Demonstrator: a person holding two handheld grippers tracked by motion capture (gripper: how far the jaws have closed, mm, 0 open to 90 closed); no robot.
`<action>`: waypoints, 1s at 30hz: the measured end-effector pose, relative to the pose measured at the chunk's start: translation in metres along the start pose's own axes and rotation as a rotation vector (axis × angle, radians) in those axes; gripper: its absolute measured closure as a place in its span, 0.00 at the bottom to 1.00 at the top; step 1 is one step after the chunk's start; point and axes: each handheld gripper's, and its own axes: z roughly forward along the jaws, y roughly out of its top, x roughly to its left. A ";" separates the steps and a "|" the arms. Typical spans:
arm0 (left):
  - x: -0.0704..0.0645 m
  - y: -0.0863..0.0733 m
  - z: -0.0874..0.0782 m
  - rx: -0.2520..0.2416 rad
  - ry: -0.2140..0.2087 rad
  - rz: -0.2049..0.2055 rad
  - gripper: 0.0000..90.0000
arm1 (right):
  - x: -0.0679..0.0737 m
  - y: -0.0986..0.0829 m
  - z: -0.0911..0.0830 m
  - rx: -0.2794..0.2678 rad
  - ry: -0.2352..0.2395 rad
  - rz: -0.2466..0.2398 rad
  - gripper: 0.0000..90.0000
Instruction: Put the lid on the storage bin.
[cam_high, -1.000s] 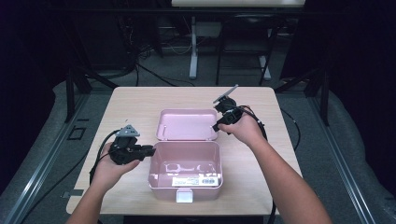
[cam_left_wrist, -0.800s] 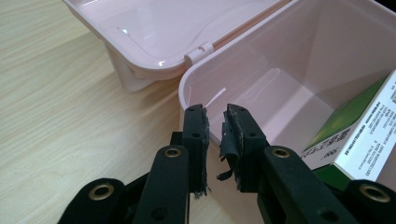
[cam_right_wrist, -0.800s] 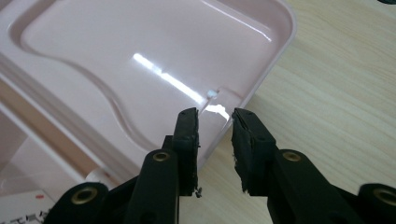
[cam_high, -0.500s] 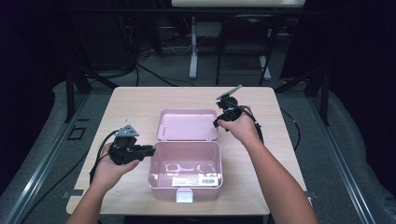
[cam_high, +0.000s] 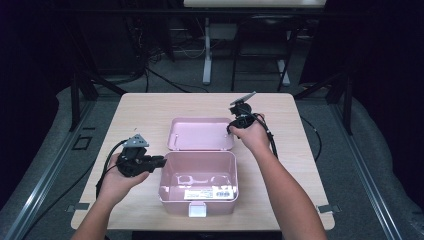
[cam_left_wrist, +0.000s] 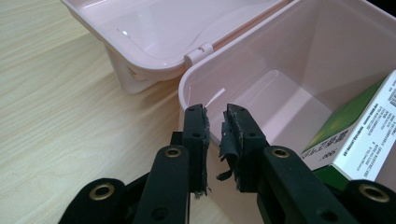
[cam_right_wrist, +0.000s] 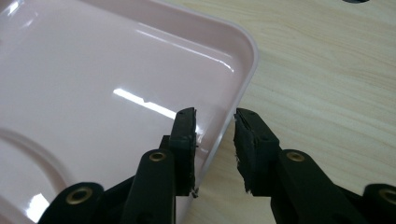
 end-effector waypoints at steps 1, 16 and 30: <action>0.000 0.000 0.000 -0.001 -0.001 -0.002 0.87 | -0.001 0.000 0.001 -0.012 0.001 0.011 0.77; 0.001 0.000 0.000 -0.005 -0.006 -0.003 0.87 | -0.002 0.003 0.016 -0.027 -0.039 0.101 0.85; 0.000 -0.001 0.000 -0.012 -0.002 -0.006 0.88 | 0.000 0.005 0.018 -0.030 -0.071 0.165 0.90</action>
